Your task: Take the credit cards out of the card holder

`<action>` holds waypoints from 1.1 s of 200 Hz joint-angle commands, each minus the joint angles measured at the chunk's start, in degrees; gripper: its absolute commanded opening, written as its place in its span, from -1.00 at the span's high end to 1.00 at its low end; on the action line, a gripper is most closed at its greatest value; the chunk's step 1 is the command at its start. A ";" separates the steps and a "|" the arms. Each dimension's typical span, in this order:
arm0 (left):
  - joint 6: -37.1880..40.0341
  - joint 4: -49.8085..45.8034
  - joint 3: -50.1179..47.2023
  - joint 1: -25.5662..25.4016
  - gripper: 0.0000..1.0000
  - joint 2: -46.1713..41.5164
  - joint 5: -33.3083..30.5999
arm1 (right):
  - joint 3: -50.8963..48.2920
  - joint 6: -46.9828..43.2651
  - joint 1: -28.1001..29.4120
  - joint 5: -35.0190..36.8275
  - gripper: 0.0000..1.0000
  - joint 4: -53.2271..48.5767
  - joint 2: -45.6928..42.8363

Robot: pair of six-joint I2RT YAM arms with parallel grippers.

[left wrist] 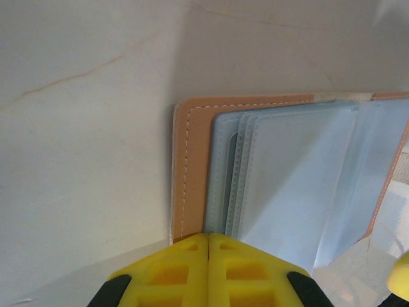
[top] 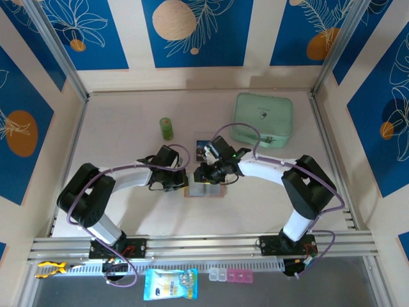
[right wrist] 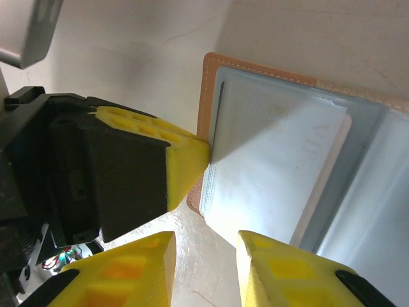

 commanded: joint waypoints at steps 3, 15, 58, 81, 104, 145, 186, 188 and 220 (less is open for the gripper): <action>-0.13 -1.12 -0.25 -0.42 0.93 -1.47 -0.99 | 0.79 1.29 -0.36 -2.96 0.35 0.59 1.35; -0.27 -1.19 -0.17 -0.41 0.92 -2.19 -1.14 | 0.93 1.29 -0.32 -2.92 0.36 0.42 1.52; 1.55 -3.60 1.63 -0.26 0.92 -2.12 -2.64 | 0.90 1.38 -0.49 -1.92 0.35 -0.42 1.14; 2.83 -4.39 3.00 -0.07 0.93 0.20 -2.95 | 1.33 1.21 -0.49 -1.43 0.35 -1.20 1.05; 2.89 -4.08 3.01 0.03 0.93 1.86 -2.28 | 1.55 1.12 -0.50 -0.77 0.35 -2.19 0.56; 2.48 -6.16 1.65 0.28 0.93 1.17 -3.87 | 2.74 1.19 -0.49 -0.62 0.35 -3.98 0.19; 1.57 -5.47 -0.24 0.35 0.93 0.05 -4.22 | 3.95 1.29 -0.40 -2.42 0.35 -4.13 0.69; 1.57 -5.53 -0.24 0.37 0.93 0.04 -4.25 | 4.04 1.29 -0.36 -2.57 0.35 -4.15 0.84; 1.22 -5.93 -0.85 0.33 0.93 -1.06 -4.66 | 4.25 1.81 -0.32 -3.92 0.35 -3.81 2.28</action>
